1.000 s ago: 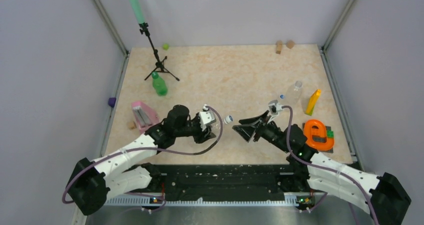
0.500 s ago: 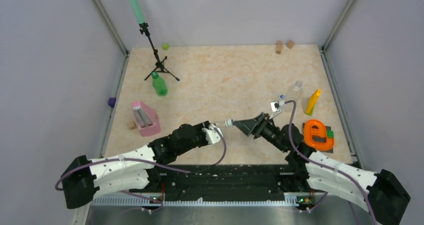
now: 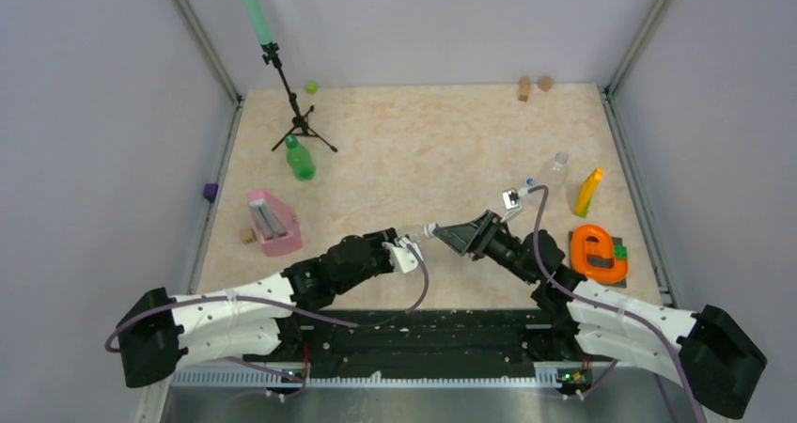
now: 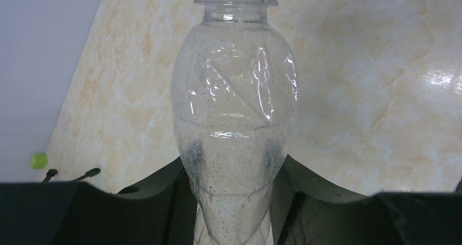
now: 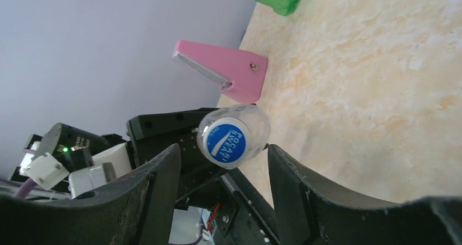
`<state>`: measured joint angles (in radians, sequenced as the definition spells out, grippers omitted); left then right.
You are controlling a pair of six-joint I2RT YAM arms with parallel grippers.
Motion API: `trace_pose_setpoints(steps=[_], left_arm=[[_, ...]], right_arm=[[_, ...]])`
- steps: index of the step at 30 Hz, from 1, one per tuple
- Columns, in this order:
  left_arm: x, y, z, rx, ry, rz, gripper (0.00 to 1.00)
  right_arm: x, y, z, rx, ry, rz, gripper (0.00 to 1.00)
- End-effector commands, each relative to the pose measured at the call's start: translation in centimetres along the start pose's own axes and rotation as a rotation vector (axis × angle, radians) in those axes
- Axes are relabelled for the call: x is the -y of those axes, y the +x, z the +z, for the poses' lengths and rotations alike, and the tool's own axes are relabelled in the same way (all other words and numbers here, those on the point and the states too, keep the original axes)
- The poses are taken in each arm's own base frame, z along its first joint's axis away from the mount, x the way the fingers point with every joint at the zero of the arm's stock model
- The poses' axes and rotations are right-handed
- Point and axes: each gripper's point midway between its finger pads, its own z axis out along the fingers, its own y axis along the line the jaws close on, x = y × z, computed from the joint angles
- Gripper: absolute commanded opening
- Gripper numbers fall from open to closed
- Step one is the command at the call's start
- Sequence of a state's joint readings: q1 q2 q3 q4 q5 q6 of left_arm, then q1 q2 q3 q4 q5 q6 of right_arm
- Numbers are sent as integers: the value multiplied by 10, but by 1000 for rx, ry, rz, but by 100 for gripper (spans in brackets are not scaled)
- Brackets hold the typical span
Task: Unscrew the bottle caps
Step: Unscrew the bottle cap from the plastic bottle.
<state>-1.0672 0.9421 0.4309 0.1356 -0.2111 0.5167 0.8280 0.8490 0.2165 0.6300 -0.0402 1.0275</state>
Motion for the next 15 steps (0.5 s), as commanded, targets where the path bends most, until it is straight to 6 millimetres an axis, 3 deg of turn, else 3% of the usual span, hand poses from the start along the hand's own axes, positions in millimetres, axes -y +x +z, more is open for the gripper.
trace_pose_setpoints(steps=[1,9,15], left_arm=[[-8,-14,2,39,-33,6,0],[-3,-20,3,59,-7,20,0],[-1,-19,4,56,0,24,0]], right_arm=[[-29,-19,1,66,-104,19,58],[-21,-15,7,46,-62,17,58],[-18,-10,13,21,-59,13,46]])
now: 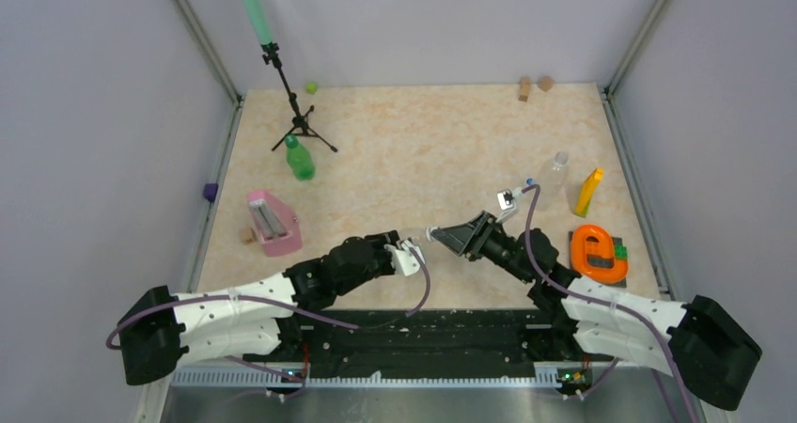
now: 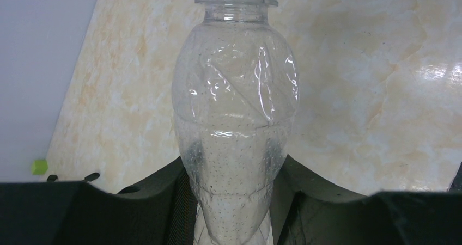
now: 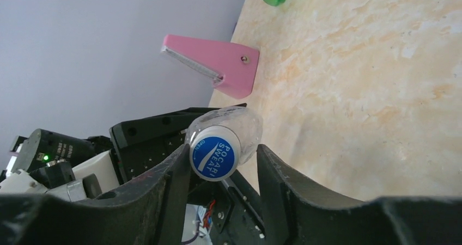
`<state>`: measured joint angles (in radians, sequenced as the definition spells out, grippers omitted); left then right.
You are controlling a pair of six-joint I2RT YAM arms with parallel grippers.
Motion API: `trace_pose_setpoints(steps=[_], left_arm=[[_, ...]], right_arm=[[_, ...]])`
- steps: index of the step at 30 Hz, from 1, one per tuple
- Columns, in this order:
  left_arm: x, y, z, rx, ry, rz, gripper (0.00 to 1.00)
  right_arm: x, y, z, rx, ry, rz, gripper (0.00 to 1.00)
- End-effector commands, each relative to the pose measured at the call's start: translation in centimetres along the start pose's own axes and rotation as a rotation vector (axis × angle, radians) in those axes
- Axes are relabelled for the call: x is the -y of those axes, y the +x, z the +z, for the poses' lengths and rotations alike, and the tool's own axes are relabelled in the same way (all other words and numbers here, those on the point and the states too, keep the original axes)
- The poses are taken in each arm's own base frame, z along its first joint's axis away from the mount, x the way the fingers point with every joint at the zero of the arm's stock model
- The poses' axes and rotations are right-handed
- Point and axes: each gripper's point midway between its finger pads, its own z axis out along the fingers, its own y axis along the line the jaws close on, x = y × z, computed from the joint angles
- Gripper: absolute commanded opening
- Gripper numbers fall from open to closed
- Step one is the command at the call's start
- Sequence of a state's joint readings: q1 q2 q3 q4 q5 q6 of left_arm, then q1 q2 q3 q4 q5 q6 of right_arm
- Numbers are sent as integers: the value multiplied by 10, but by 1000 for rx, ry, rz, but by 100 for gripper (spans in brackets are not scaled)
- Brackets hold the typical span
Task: Unscrew the bottle caps
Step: Unscrew the bottle cap from the plastic bottle.
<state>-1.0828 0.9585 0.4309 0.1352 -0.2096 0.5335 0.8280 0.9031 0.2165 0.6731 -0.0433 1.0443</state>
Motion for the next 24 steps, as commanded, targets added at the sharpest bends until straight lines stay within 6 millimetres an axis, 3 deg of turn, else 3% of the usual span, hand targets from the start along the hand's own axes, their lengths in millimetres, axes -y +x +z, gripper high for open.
trace_pose_setpoints(steps=[1,5,10,16,20,24], left_arm=[[-8,-20,2,62,-23,-1,0],[-8,-19,1,61,-24,-8,0],[-4,-26,-3,96,-13,-116,0],[8,-39,-13,222,251,-355,0],[4,-43,-23,279,360,-441,0],[14,-51,-33,305,525,-493,0]], right_arm=[[-22,-12,8,27,-68,-7,39],[-21,-12,8,29,-74,-24,18],[-18,-7,3,8,-100,-198,0],[-31,9,-8,-85,-246,-522,0],[-44,9,-18,-91,-330,-711,0],[-57,7,-26,-115,-398,-903,0]])
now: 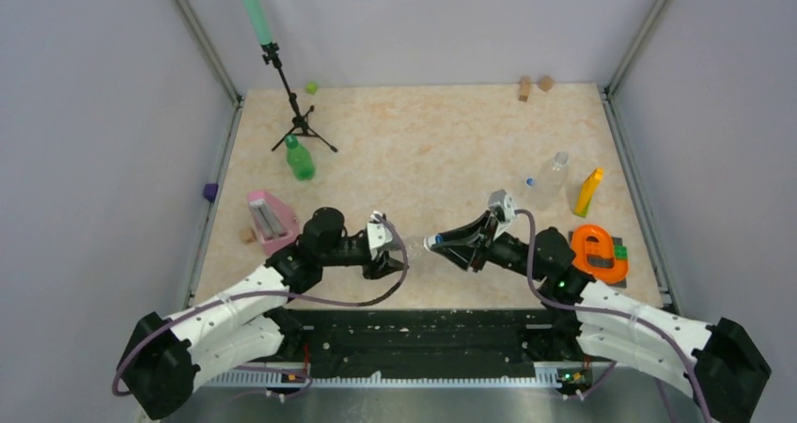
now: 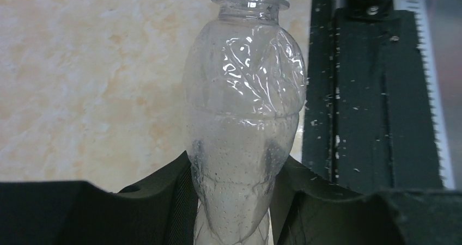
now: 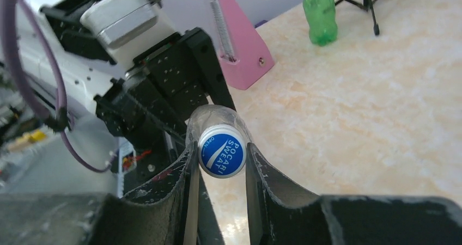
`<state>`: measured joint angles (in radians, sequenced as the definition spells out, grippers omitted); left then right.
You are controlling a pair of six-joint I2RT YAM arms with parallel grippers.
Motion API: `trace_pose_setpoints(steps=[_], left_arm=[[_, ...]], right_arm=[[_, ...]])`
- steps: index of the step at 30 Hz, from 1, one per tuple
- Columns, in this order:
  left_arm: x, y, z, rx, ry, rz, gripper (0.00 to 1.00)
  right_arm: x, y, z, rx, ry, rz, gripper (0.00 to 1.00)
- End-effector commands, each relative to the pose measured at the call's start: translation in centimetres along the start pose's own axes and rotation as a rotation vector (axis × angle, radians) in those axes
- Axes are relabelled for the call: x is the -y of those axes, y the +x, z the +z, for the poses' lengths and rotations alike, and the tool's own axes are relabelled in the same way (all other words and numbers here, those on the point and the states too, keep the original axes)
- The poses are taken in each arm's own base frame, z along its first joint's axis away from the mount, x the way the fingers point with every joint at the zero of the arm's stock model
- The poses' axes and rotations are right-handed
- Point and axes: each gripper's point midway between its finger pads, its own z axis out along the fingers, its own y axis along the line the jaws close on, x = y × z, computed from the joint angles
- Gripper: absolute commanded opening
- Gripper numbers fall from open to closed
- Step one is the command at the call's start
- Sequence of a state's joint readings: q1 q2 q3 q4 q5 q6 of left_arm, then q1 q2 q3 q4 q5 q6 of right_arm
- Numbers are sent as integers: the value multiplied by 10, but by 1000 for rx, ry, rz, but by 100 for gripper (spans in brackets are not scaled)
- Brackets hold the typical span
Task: Unscrew the bottle caps
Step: Unscrew the bottle cap from the plastic bottle.
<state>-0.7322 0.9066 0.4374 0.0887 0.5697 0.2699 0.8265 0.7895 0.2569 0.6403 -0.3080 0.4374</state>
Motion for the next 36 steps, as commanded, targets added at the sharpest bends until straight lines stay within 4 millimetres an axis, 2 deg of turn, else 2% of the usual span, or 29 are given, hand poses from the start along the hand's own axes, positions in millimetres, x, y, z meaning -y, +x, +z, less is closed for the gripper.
trace_pose_setpoints(steps=[1,10,16,22,25,27,28,30,36], left_arm=[[11,-31,-8,81,162,-124,0],[34,-44,-19,112,430,-198,0],[43,-52,-25,136,509,-203,0],[42,-51,-24,134,532,-216,0],[33,-46,-18,111,469,-221,0],[20,-41,-13,89,377,-233,0],[13,-39,-11,83,329,-236,0],[6,-38,-9,88,270,-223,0],[-3,-38,-13,126,154,-118,0]], right_arm=[[-19,-14,-6,-36,-133,-320,0],[-57,-17,-18,-55,-383,-573,0],[-58,-10,-21,-101,-447,-697,0],[-59,-14,-21,-98,-480,-799,0],[-57,-22,-17,-63,-435,-779,0],[-56,-28,-15,-16,-389,-705,0],[-54,-28,-15,0,-367,-671,4],[-46,-37,-12,54,-285,-581,21],[-37,-49,-5,111,-180,-357,44]])
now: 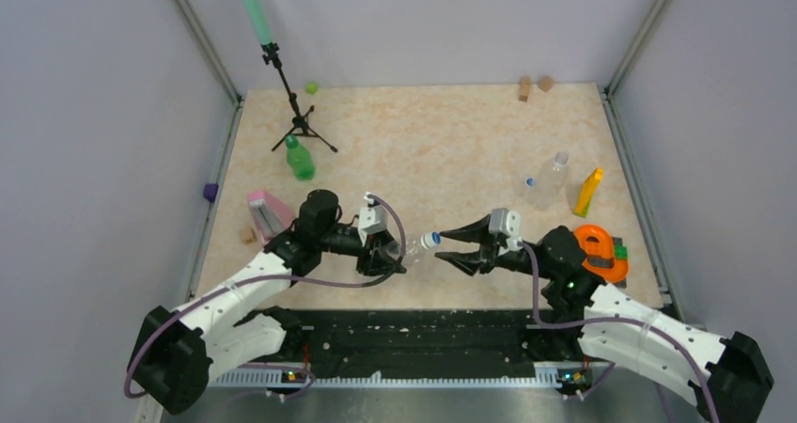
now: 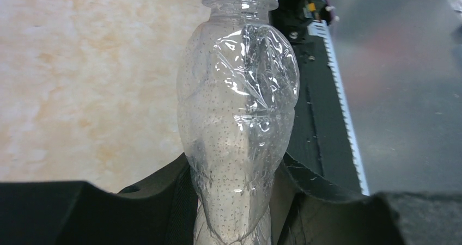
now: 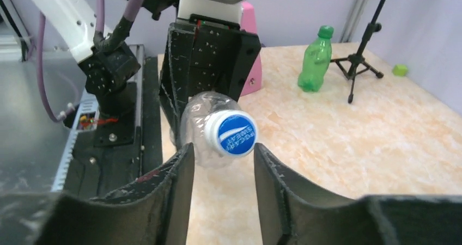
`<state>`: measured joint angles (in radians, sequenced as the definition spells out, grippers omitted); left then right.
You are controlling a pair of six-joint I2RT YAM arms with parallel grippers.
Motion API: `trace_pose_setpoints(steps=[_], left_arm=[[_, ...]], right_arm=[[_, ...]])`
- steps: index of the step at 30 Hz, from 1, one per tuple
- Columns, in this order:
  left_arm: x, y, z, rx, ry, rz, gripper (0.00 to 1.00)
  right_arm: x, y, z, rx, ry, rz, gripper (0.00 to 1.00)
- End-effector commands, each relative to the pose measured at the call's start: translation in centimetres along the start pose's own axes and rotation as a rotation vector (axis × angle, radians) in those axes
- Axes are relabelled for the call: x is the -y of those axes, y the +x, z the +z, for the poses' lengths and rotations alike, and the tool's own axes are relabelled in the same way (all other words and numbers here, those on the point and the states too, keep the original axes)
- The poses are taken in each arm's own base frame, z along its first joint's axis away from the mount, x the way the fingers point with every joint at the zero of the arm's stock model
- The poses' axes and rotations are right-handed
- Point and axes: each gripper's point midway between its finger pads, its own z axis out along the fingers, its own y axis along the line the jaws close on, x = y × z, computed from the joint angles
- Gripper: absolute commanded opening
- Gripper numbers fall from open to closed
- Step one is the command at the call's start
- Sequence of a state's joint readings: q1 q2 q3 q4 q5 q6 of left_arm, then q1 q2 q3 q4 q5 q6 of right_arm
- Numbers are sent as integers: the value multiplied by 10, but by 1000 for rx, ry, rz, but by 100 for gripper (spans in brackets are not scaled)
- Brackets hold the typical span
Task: Unscrew the bottle caps
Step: Unscrew the bottle cap from the plastic bottle.
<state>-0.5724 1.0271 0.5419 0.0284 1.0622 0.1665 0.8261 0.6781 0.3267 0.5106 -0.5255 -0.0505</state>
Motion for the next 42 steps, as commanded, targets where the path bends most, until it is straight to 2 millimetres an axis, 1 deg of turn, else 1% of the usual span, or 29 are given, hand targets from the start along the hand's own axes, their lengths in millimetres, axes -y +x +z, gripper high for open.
trace_pose_setpoints(steps=[1,2,3,5,7,9,12,14,15,18,20,23,26,31,34,38,42], left_arm=[[-27,-19,-10,58,-186,110,0],[-29,-18,-11,54,-201,115,0],[-29,-18,-11,52,-208,119,0],[-32,-17,-10,44,-230,124,0],[-41,-17,-11,32,-291,124,0],[-50,-17,-15,20,-369,143,0],[-65,-20,-25,25,-521,202,0],[-71,-22,-33,45,-608,261,0],[-73,-24,-37,56,-650,295,0],[-73,-28,-47,69,-759,402,0],[-70,-27,-47,54,-795,466,0],[-74,-26,-52,31,-866,518,0],[-75,-27,-50,3,-894,564,0],[-67,-21,-39,-37,-875,649,0],[-64,-18,-36,-50,-874,697,0],[-62,-19,-35,-60,-888,730,0],[-61,-21,-32,-74,-890,753,0]], right_arm=[[13,-27,5,100,86,166,54],[16,-27,7,94,104,192,62],[19,-28,8,91,121,216,66],[22,-28,10,88,140,257,70],[21,-26,11,83,137,285,73],[23,-23,9,75,163,325,73],[36,-15,3,69,274,421,74],[39,-13,-2,72,323,503,74],[40,-14,-5,86,347,551,74],[49,-9,-16,148,450,712,74],[52,-2,-21,175,496,800,74],[52,3,-23,188,513,884,74],[55,4,-23,196,542,944,72],[52,-5,-18,251,501,1015,72],[53,-8,-16,280,493,1062,72],[57,4,-12,237,539,1108,72],[57,12,-3,203,537,1136,68]])
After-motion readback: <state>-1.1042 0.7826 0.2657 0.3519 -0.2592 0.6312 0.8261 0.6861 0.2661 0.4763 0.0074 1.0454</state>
